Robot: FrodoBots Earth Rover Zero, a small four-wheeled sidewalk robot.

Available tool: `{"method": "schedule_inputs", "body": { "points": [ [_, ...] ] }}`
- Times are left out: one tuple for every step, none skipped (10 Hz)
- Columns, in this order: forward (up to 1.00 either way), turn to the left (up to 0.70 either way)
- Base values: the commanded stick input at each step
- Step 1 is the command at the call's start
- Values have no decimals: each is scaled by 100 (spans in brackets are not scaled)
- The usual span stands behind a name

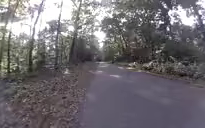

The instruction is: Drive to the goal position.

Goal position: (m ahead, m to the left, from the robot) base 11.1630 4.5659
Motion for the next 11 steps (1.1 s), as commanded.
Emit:
{"method": "schedule_inputs", "body": {
  "points": [
    [70,-1],
    [70,-1],
    [70,-1],
    [70,-1],
    [70,-1],
    [70,-1],
    [70,-1],
    [70,-1],
    [70,-1],
    [70,-1],
    [70,-1]
  ]
}}
